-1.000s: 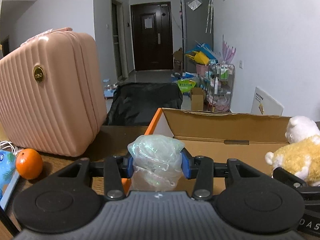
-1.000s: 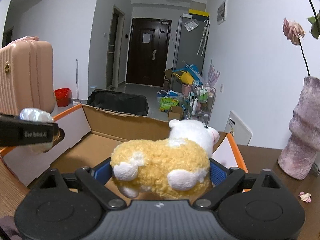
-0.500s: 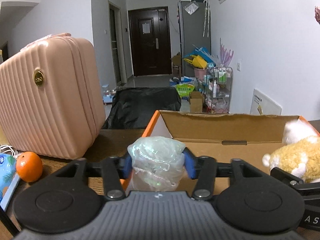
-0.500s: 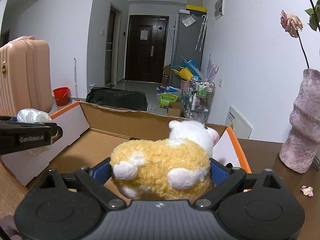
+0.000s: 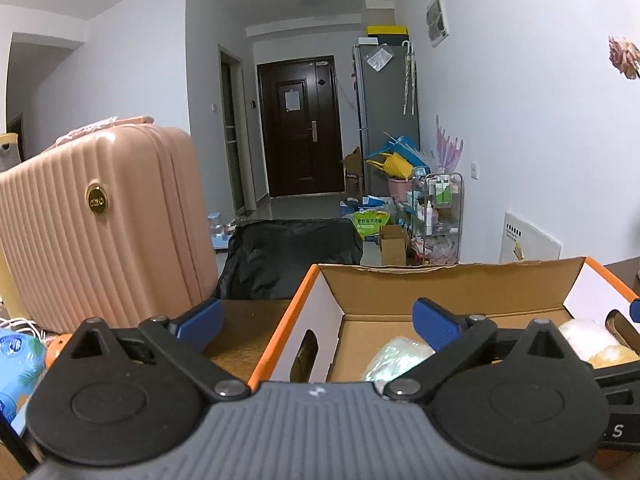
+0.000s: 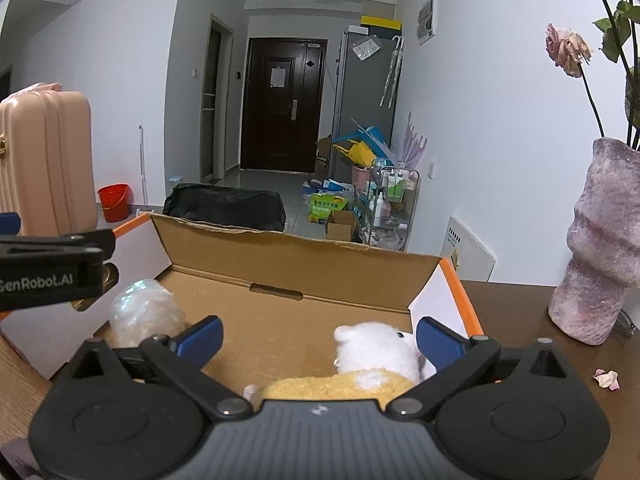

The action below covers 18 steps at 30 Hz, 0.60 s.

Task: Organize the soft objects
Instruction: 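Open both tools to drop the bag and sheep into the box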

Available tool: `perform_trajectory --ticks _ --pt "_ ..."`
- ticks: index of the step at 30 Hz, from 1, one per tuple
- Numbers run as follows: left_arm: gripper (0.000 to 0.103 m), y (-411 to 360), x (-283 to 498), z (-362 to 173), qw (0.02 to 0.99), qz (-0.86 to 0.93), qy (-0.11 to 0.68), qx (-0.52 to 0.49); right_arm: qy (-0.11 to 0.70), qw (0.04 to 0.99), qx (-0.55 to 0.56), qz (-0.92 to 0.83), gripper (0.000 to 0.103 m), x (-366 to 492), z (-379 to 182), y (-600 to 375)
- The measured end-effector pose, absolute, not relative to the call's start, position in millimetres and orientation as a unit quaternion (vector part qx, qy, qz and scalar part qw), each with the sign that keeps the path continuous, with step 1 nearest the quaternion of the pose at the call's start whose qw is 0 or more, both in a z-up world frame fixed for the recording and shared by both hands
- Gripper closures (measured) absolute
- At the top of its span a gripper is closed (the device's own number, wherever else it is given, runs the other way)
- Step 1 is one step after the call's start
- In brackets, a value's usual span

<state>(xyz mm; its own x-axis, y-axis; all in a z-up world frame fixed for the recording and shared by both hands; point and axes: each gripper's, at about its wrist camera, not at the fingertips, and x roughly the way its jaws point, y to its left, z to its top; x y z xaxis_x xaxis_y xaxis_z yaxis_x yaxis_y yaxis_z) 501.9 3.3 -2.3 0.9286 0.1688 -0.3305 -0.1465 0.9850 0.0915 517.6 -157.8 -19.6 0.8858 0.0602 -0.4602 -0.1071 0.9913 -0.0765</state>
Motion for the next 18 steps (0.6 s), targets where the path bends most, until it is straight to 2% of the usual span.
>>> perform_trajectory --ticks 18 --pt "0.000 46.3 432.5 11.7 0.986 0.108 0.125 -0.014 0.177 0.983 -0.039 0.035 0.000 473.1 8.1 -178.2"
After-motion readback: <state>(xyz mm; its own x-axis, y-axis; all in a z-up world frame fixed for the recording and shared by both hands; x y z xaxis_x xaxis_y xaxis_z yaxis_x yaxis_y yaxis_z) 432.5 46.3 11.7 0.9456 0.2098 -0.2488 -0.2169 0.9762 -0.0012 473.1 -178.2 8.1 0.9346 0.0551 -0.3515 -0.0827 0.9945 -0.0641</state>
